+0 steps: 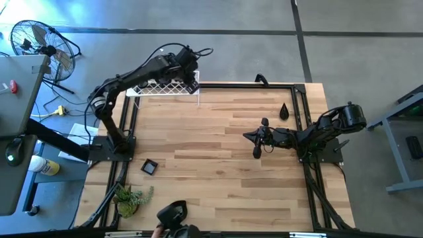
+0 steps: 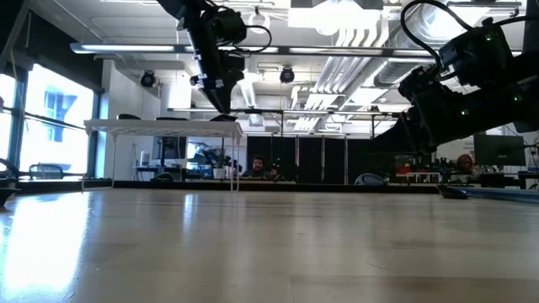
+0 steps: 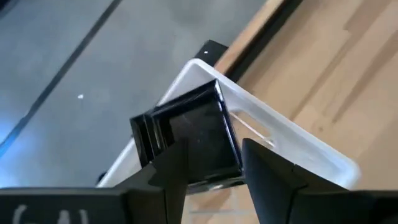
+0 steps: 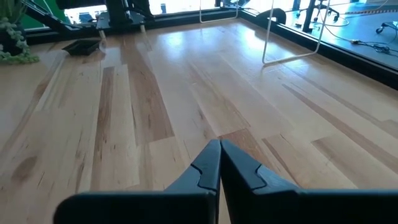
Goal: Pick & Place Mini shaped plates
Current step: Stack the top square plate on top of the square plates on the shelf
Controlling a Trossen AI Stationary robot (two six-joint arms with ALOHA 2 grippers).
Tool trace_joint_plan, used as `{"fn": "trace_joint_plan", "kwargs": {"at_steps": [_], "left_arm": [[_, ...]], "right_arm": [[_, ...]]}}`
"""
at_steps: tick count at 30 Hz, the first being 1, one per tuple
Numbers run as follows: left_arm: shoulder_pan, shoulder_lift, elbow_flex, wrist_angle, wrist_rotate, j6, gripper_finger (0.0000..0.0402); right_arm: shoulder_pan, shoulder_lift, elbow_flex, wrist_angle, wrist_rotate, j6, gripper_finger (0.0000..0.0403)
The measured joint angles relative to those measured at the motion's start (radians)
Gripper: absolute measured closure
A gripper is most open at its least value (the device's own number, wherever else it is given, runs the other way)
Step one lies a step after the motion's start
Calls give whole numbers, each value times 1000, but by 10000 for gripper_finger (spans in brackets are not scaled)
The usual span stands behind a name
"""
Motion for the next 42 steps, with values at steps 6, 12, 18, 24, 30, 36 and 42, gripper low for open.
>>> {"fn": "trace_joint_plan", "kwargs": {"at_steps": [6,12,18,24,30,36,42], "left_arm": [[0,25,0,15,-6,0,257],[-1,25,0,22,6,0,268],[-2,25,0,22,20,-24,277],[-2,25,0,20,18,-24,260],[0,16,0,29,16,-34,236],[0,-3,15,18,3,-25,229],[0,-6,61,-11,6,-27,229]], "right_arm": [[0,0,0,2,0,1,397],[0,0,0,3,0,-1,401],[0,0,0,3,0,1,397],[0,0,0,3,0,1,401],[0,0,0,3,0,0,397],[0,0,0,3,0,-1,401],[0,0,0,4,0,-1,397]]}}
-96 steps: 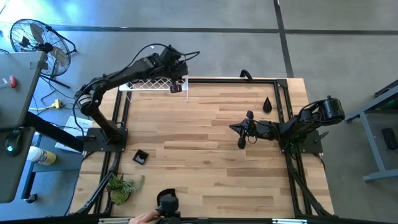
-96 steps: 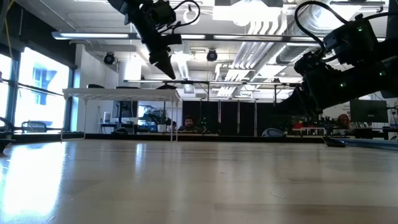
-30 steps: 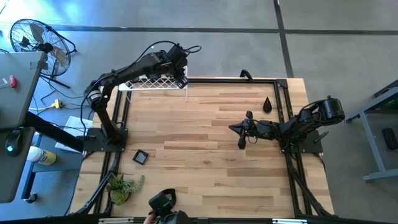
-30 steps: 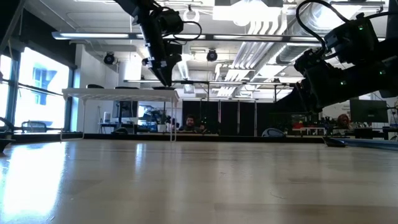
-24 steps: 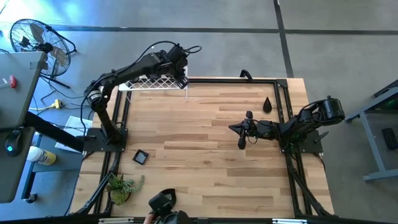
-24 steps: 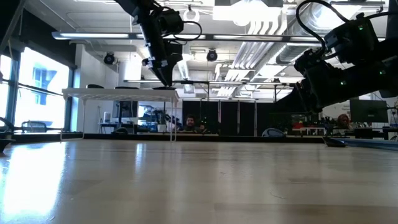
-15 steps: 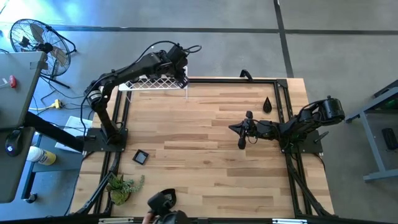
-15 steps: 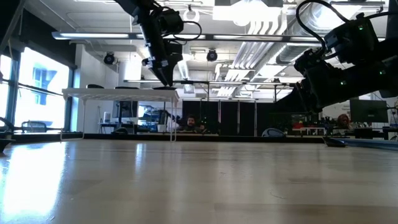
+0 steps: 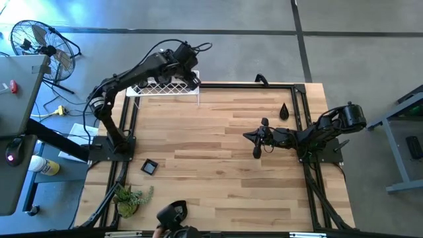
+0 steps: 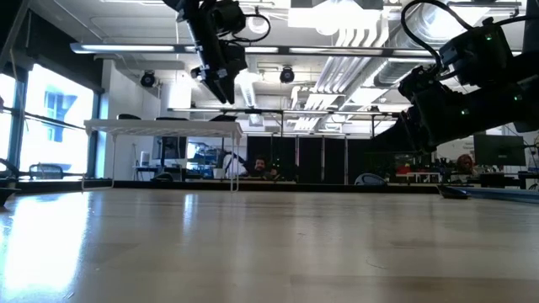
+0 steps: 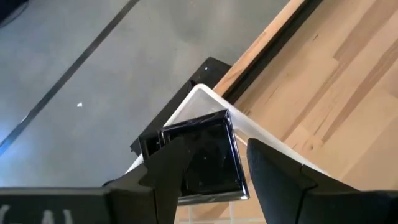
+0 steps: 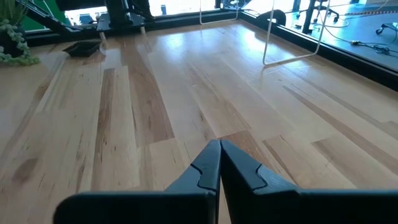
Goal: Pick & Place Mini shaped plates
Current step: Stack the top square plate on top of the square plates on the shelf
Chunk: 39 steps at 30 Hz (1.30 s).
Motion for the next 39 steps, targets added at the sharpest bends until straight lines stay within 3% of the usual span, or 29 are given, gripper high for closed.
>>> {"fn": "trace_joint_plan", "kwargs": {"at_steps": [11,31,39], "left_arm": [[-12,48,1,-35,49,-5,229],[-5,84,-16,-50,11,-31,231],[-13,91,-15,-44,8,5,306]], "right_arm": [[0,0,0,2,-6,2,400],[0,0,0,2,-12,3,398],[0,0,0,2,-16,0,399]]}}
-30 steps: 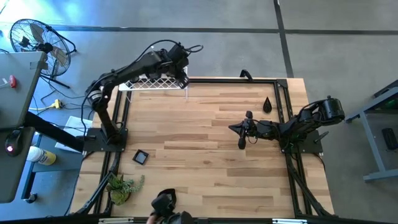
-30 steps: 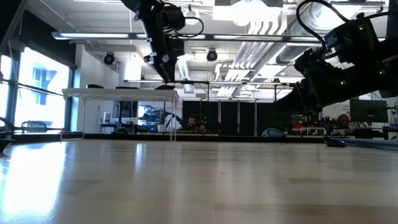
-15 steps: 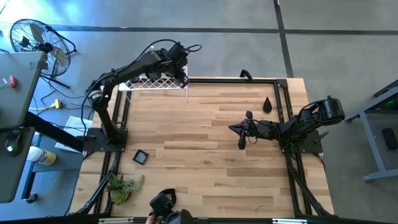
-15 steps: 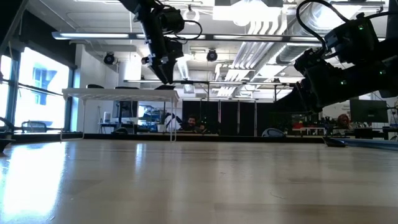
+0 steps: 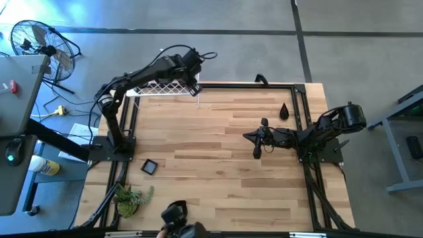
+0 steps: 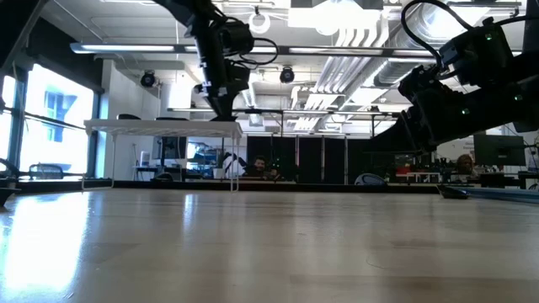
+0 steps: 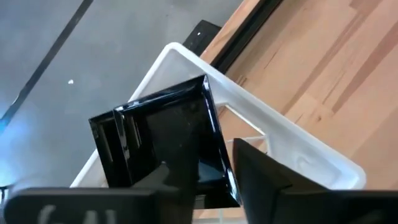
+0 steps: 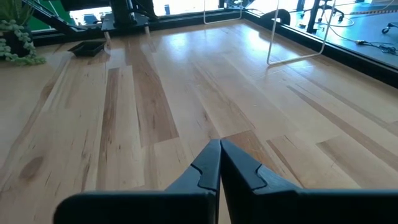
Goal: Pick & Place Mini shaped plates
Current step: Stack the top square plate on top of the square plates on the shelf
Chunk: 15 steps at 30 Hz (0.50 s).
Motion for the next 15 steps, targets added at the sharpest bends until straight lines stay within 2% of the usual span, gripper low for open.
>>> {"fn": "trace_joint_plan", "kwargs": {"at_steps": [7,12,15], "left_arm": [[0,-1,45,-33,-1,5,388],[0,-1,101,-68,-7,21,392],[-3,-1,132,-89,-49,25,393]], "right_arm": [[0,0,0,0,0,0,400],[0,0,0,0,0,-1,400],[0,0,0,0,0,-1,397]]}}
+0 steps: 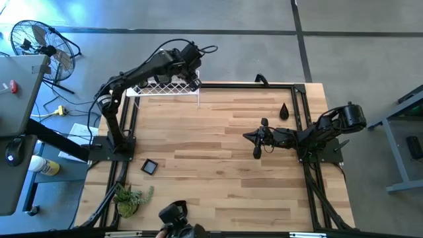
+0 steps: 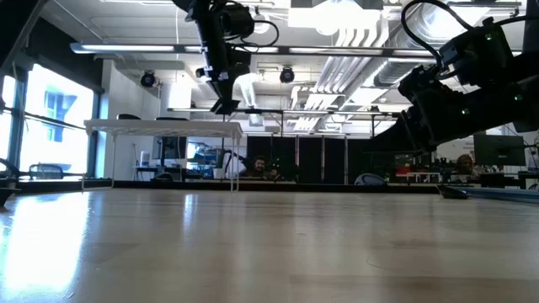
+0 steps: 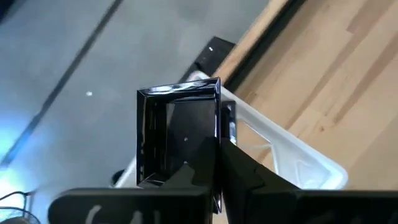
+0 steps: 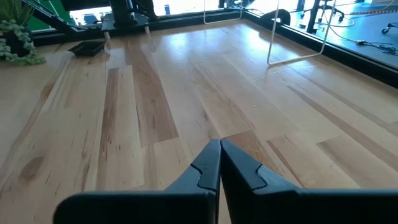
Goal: Pick & Place Mini shaped plates
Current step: Stack the top square plate on top of the square plates on the shelf
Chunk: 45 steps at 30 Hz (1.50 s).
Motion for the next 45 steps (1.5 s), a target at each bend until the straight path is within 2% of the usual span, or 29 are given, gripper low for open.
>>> {"fn": "trace_joint_plan", "kwargs": {"at_steps": [7,12,39,42,45], "left_arm": [[-3,1,-6,21,-71,0,398],[-3,45,-13,15,-107,-19,398],[-3,52,-13,10,-60,88,398],[-5,52,-13,9,-25,103,384],[-10,53,-13,10,-11,105,352]], "right_arm": [[0,0,0,0,-5,0,401],[0,0,0,0,-7,0,399],[0,0,0,0,-8,1,399],[0,0,0,0,-8,2,397],[0,0,0,0,-8,2,398]]}}
